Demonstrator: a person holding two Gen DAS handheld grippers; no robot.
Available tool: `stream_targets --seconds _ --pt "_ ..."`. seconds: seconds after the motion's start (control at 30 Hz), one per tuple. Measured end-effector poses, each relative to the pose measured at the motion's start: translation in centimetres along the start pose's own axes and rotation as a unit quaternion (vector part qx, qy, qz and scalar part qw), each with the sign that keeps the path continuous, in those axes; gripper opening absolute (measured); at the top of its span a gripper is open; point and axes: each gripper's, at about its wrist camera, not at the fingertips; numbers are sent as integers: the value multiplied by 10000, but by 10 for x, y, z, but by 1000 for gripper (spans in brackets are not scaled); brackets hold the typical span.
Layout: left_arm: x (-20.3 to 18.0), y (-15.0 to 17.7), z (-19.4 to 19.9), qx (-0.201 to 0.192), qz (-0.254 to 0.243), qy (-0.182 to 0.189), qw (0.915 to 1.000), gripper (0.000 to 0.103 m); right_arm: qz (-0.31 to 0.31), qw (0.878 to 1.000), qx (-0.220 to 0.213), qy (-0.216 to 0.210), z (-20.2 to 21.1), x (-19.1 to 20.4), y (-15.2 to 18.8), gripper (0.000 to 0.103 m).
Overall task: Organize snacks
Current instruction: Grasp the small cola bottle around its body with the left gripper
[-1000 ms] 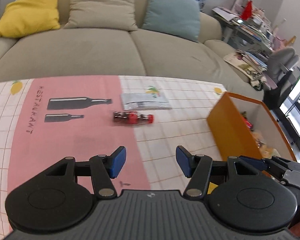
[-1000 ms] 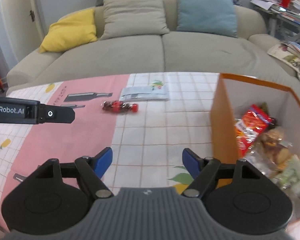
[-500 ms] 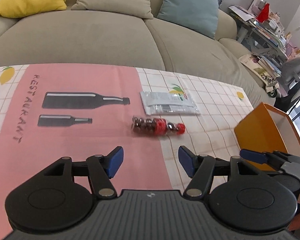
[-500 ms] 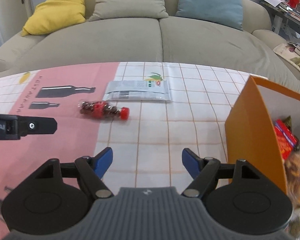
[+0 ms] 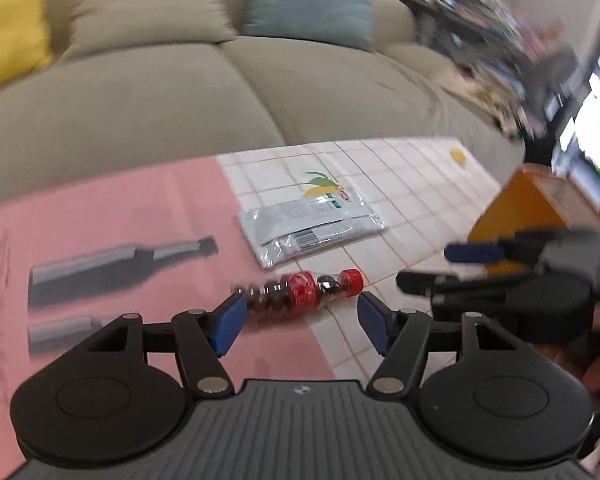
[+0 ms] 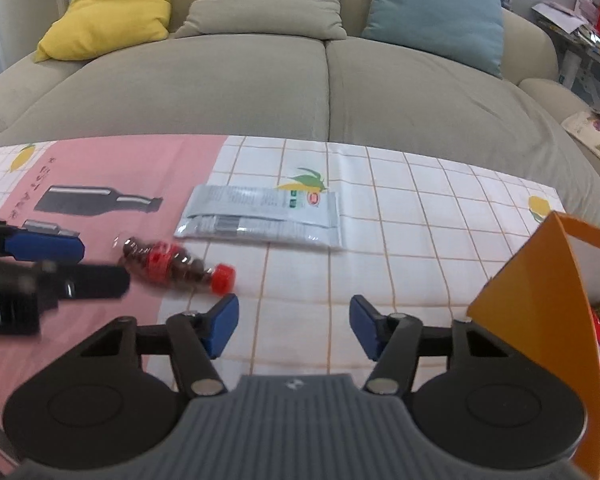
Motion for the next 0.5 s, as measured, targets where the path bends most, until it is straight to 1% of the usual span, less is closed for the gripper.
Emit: stream_targets --seconds 0.1,0.2,0.27,0.37,0.43,0.5 --pt "-2 -11 -14 273 -462 81 9985 77 -143 9998 145 -25 -10 -4 -6 54" --pt "-6 -21 -25 521 -939 194 9940 77 -211 9995 226 31 -14 -6 -4 54" --pt "-9 -24 -32 711 -1294 232 9888 77 -255 9993 280 56 -17 -8 -1 54" --pt "-14 -24 -43 1002 -1794 238 9784 77 -338 9988 345 34 -20 -12 2 54" --pt "-13 -22 -51 1169 -1955 243 9734 77 -346 9987 365 47 -21 -13 4 54" --pt "-10 -21 -57 1257 -1921 191 9731 76 -369 9986 369 40 -23 -14 5 54"
Point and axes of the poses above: each gripper's, at about its wrist camera, not at the fingertips, and z roughly against the way its jaws point, x to its left, y to its underside, and after that the axes turned 6 degrees about y, right-handed
